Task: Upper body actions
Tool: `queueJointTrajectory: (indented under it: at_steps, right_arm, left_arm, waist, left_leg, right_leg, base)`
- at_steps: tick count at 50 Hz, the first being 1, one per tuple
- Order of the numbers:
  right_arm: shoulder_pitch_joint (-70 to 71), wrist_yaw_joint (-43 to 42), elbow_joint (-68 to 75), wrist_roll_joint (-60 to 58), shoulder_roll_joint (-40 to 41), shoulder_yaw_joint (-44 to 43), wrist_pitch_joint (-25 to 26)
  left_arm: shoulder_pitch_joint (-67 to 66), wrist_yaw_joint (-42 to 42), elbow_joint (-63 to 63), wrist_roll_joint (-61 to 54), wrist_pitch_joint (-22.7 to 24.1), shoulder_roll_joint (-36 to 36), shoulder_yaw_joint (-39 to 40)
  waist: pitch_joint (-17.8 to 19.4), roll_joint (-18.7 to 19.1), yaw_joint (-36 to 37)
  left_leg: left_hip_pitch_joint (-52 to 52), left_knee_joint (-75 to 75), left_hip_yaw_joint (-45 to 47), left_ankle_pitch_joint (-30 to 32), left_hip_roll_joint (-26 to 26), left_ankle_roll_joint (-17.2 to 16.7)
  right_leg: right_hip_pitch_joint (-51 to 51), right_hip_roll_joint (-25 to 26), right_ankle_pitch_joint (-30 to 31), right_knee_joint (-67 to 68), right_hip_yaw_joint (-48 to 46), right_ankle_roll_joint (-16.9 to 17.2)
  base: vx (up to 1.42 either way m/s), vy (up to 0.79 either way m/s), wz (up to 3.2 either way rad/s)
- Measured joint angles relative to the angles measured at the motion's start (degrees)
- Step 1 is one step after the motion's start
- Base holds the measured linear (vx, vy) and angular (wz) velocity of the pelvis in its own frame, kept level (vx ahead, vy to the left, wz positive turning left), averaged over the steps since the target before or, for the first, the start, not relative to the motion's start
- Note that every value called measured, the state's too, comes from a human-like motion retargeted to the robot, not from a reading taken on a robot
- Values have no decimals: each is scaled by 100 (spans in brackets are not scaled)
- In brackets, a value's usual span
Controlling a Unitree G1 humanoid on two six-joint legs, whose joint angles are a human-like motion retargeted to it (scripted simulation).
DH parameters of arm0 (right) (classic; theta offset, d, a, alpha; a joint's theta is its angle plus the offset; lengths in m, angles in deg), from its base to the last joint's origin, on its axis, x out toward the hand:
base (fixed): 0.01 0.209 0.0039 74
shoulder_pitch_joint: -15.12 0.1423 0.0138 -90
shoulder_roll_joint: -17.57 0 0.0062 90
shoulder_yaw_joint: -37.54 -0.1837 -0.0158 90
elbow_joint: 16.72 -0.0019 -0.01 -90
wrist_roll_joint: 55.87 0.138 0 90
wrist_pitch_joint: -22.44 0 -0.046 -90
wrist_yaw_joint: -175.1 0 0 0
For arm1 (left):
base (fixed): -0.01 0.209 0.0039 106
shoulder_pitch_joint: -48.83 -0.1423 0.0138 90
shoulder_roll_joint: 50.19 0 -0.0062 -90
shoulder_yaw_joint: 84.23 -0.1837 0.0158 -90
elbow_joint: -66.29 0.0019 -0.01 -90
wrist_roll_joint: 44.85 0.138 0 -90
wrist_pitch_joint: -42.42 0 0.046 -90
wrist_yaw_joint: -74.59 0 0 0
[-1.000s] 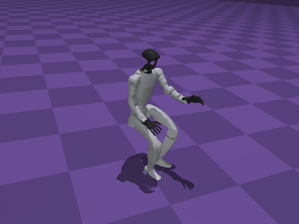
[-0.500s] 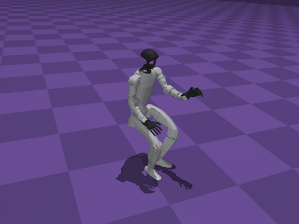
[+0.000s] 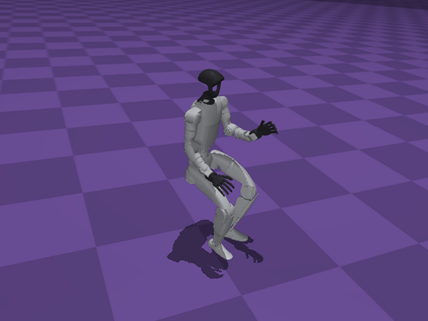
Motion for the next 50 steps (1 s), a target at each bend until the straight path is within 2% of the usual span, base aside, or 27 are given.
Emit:
queueJointTrajectory:
  at_steps: [10, 18, 25, 34, 50]
  right_arm:
    - [17, 4, 31, -41, 58, 14, 12]
    - [2, 10, 24, -21, 122, 59, -2]
    - [12, 18, 27, -5, 142, 119, -18]
    - [-22, 8, 9, 6, 148, 120, -13]
    - [-23, 38, 2, 7, 145, 140, -15]
  left_arm:
    - [-1493, 314, -110, 209, 672, -22, -327]
    - [-2511, 463, 97, 842, 1785, -176, -345]
    - [-3117, 417, 437, 892, 2110, 53, -398]
    - [-3400, 514, 558, 1082, 2123, 175, -436]
    - [-3135, 564, 570, 1115, 2032, 218, -409]
  waist:
    - [-16, -37, -34]
    - [-20, -108, -85]
    - [1, -144, -149]
    - [2, -154, -136]
    - [-12, -132, -158]
  left_leg:
    - [17, 2, -5, -12, 10, 5]
    - [10, 3, -8, -11, 14, 2]
    - [19, -1, -8, -9, 14, 1]
    - [25, -3, -13, -5, 13, -1]
    - [27, 2, -22, -10, 32, 0]
  right_leg:
    - [22, 10, 9, -13, -7, 6]
    - [14, 15, 8, -13, -8, 2]
    - [21, 15, 13, -16, -5, 5]
    - [25, 15, 18, -18, -7, 4]
    - [31, 35, 23, -23, -12, 10]
  base:
    - [0, 0, 0]
    - [0, 0, 0]
    - [0, 0, 0]
    - [0, 0, 0]
    - [0, 0, 0]
